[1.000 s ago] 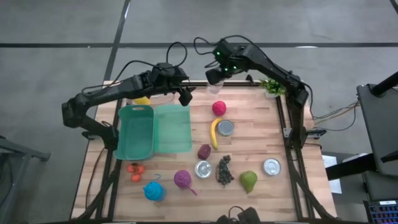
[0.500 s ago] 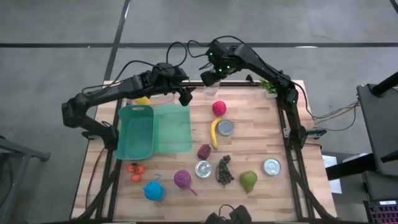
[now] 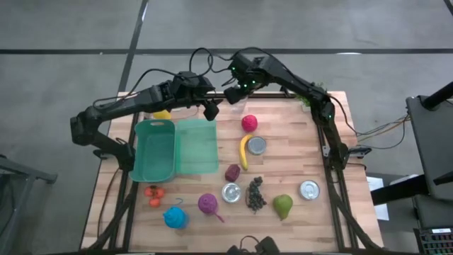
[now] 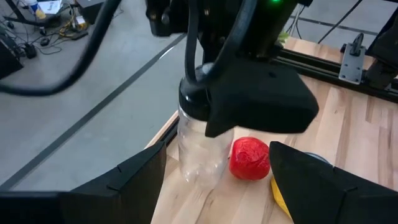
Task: Pick & Place Food Item
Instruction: Put the transparent water bottle into the transparent bin
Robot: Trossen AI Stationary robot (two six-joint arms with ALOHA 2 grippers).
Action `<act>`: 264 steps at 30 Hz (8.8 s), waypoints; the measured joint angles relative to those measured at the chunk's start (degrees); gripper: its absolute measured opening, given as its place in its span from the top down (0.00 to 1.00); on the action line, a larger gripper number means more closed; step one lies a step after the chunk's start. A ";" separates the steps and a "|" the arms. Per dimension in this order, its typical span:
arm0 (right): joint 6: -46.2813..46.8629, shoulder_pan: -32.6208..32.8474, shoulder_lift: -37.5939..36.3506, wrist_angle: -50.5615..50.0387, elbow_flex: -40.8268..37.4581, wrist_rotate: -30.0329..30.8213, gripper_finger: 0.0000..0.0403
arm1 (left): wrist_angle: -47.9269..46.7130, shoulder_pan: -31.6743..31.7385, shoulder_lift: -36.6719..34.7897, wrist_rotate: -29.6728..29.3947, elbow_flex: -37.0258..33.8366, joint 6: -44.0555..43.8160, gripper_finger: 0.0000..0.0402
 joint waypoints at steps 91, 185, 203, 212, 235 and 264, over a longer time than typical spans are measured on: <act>0.22 0.48 -3.18 1.71 -6.60 -4.37 0.06 | 0.02 0.00 0.00 0.00 0.00 -0.02 0.28; 14.36 8.72 -46.94 18.01 -56.21 7.19 0.06 | 0.02 0.01 0.00 0.00 0.00 0.02 0.28; 14.18 8.72 -47.68 18.04 -56.21 5.52 0.06 | 0.02 0.01 0.00 0.00 0.00 0.18 0.28; 14.25 8.72 -47.68 18.08 -56.21 5.52 0.06 | 0.01 0.02 0.00 0.00 0.00 0.17 0.28; 14.36 8.72 -47.59 18.19 -56.21 5.57 0.06 | 0.02 0.02 0.00 0.00 0.00 -0.03 0.28; 14.34 8.72 -47.59 18.15 -56.21 5.69 0.06 | -4.21 1.08 3.91 0.04 6.82 -0.85 0.28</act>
